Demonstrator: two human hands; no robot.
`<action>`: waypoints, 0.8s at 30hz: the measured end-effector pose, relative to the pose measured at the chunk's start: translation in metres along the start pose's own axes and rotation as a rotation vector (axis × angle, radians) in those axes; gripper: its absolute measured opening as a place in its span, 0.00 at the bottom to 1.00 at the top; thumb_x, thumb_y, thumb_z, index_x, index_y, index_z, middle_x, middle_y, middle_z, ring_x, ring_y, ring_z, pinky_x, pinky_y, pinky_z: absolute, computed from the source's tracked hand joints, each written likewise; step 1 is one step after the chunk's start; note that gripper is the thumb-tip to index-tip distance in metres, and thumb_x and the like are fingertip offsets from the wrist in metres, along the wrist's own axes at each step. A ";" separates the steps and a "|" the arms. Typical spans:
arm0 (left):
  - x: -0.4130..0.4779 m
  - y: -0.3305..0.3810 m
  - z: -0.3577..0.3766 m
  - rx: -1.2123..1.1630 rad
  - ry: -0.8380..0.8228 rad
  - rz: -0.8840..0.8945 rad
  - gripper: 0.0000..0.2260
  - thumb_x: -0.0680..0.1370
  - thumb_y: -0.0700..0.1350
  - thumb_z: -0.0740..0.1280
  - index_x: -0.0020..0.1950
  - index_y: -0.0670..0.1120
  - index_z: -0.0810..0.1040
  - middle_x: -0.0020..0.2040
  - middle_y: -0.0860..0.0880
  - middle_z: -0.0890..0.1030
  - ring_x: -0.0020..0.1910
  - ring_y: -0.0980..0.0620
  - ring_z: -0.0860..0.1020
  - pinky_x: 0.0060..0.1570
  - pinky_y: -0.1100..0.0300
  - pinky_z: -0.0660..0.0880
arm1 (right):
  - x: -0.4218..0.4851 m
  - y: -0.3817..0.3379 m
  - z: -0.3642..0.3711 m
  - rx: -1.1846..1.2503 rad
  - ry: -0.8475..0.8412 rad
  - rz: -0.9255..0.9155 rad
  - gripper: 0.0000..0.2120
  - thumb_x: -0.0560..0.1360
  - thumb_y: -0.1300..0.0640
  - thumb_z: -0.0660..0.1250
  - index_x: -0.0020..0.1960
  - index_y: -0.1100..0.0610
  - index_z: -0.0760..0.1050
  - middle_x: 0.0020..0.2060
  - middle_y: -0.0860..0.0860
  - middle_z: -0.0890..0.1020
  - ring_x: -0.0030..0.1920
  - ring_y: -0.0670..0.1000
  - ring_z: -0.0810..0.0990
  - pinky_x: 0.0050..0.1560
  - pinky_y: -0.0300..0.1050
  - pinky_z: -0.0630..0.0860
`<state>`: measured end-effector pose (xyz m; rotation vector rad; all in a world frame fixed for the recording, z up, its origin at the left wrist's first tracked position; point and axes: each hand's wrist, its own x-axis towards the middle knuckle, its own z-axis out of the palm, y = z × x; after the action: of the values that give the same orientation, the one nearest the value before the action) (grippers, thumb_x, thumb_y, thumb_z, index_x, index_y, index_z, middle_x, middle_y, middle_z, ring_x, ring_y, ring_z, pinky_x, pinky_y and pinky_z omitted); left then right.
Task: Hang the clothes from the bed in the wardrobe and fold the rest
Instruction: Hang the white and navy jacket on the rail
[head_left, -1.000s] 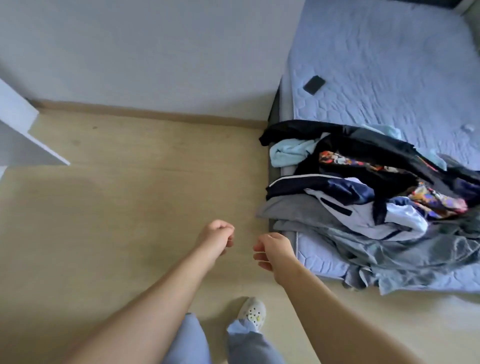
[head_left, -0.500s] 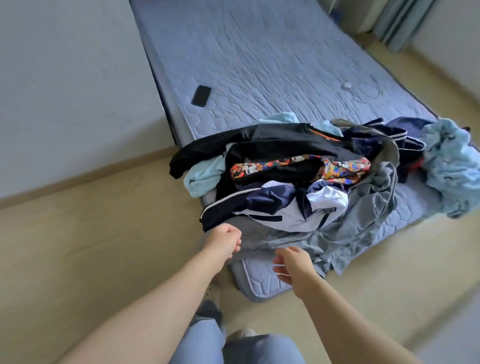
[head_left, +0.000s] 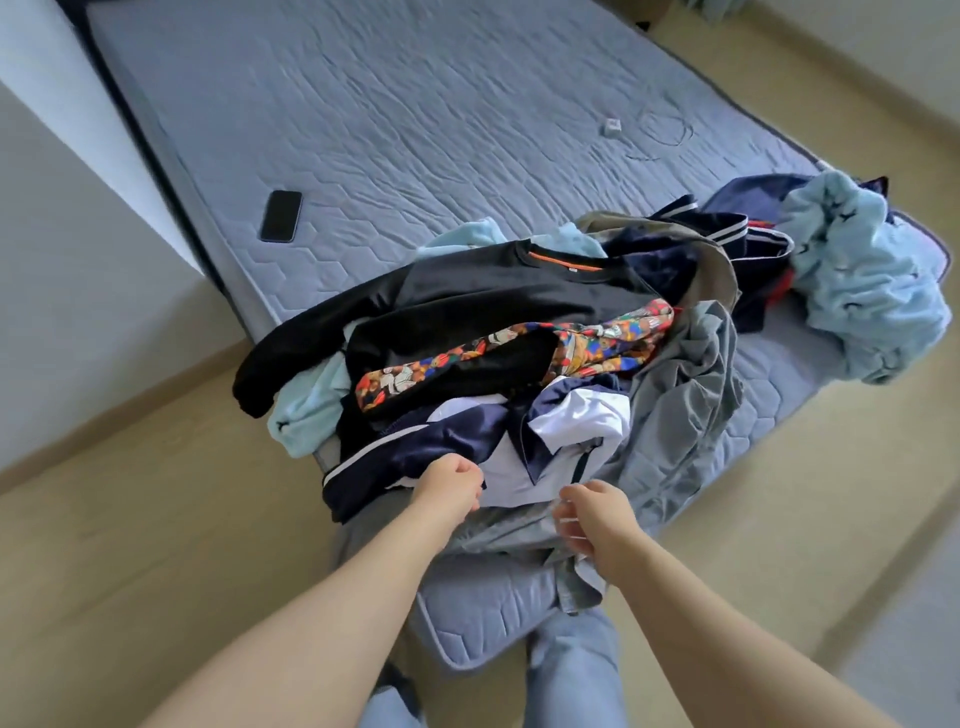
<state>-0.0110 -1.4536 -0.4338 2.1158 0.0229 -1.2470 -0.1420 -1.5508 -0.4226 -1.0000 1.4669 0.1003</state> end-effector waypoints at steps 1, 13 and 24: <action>0.007 0.006 0.012 0.001 0.011 -0.013 0.07 0.77 0.42 0.58 0.41 0.48 0.73 0.39 0.48 0.77 0.35 0.51 0.73 0.33 0.62 0.68 | 0.011 -0.004 -0.010 -0.001 -0.008 0.017 0.05 0.76 0.65 0.58 0.41 0.59 0.68 0.31 0.54 0.72 0.25 0.49 0.67 0.24 0.37 0.60; 0.122 0.038 0.166 -0.245 0.252 -0.280 0.26 0.77 0.36 0.61 0.74 0.45 0.58 0.68 0.44 0.69 0.57 0.44 0.73 0.50 0.56 0.69 | 0.145 -0.013 -0.104 -0.063 -0.094 0.221 0.08 0.77 0.66 0.56 0.42 0.59 0.71 0.30 0.54 0.73 0.27 0.51 0.68 0.28 0.37 0.62; 0.056 0.048 0.084 -0.419 0.482 -0.092 0.15 0.79 0.39 0.54 0.62 0.46 0.74 0.57 0.47 0.73 0.53 0.46 0.70 0.50 0.57 0.67 | 0.114 -0.035 -0.091 -0.195 -0.152 0.017 0.06 0.76 0.65 0.57 0.43 0.62 0.71 0.32 0.55 0.75 0.26 0.51 0.69 0.28 0.40 0.67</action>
<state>-0.0292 -1.5542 -0.4783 1.9993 0.5481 -0.6758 -0.1705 -1.6849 -0.4829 -1.1125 1.3443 0.3301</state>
